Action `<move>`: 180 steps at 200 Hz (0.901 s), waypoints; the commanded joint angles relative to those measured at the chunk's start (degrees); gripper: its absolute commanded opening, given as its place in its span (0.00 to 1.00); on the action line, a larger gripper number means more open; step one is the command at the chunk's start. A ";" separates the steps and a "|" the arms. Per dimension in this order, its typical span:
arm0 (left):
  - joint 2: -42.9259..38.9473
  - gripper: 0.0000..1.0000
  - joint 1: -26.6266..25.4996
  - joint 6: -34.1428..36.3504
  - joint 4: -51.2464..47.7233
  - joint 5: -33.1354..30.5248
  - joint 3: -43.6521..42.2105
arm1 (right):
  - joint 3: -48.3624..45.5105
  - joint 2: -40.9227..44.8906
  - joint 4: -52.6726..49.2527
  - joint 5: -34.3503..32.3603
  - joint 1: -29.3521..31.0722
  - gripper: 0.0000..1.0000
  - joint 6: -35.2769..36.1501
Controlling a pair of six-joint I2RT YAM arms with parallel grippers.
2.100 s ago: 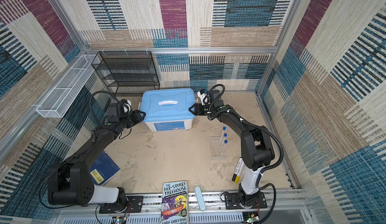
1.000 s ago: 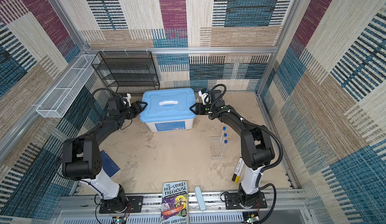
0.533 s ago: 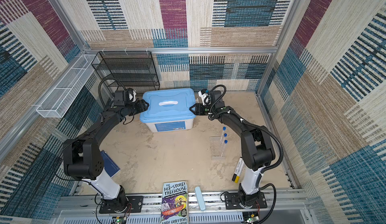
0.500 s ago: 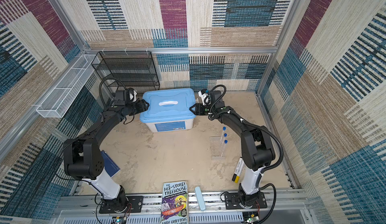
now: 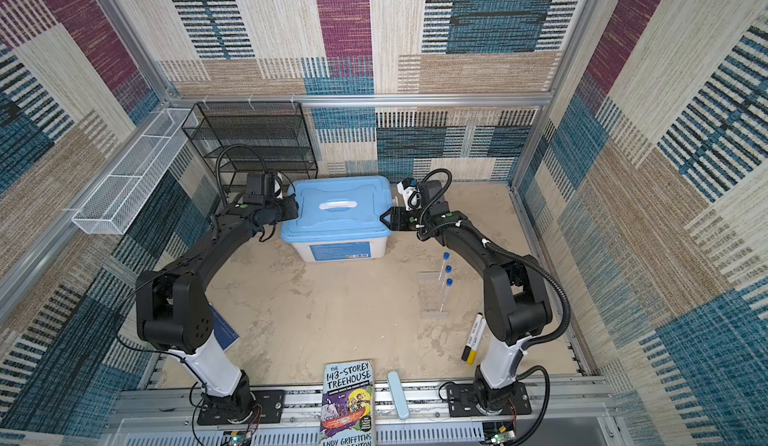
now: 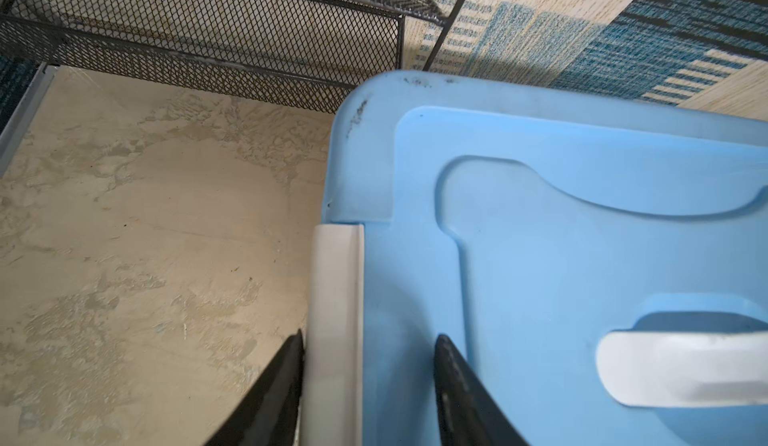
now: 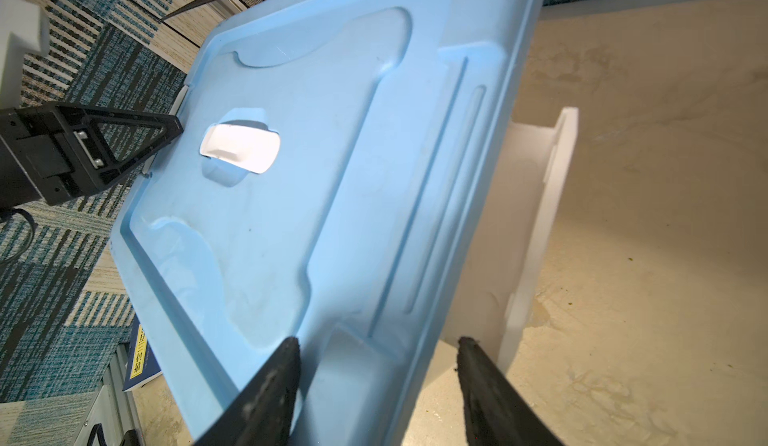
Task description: Organize the chemistry lab equipment
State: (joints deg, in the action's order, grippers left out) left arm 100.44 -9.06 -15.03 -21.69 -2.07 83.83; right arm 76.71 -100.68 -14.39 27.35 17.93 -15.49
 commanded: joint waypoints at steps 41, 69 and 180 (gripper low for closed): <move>-1.07 0.50 0.45 1.43 -6.87 0.29 -2.93 | 0.43 5.34 -1.81 -2.50 -3.31 0.99 -0.63; -1.29 0.50 0.45 0.85 -6.31 1.16 -3.40 | 2.78 1.55 -1.02 4.37 -5.35 0.99 -0.14; -1.00 0.50 0.31 -1.47 -5.03 6.44 -3.85 | 6.80 -7.70 7.56 18.95 -5.26 0.88 -3.75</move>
State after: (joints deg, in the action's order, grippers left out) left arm 98.65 -8.51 -15.66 -18.83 0.60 80.68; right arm 84.07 -109.43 -10.81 44.36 12.40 -18.17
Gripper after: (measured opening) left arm 0.502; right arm 0.903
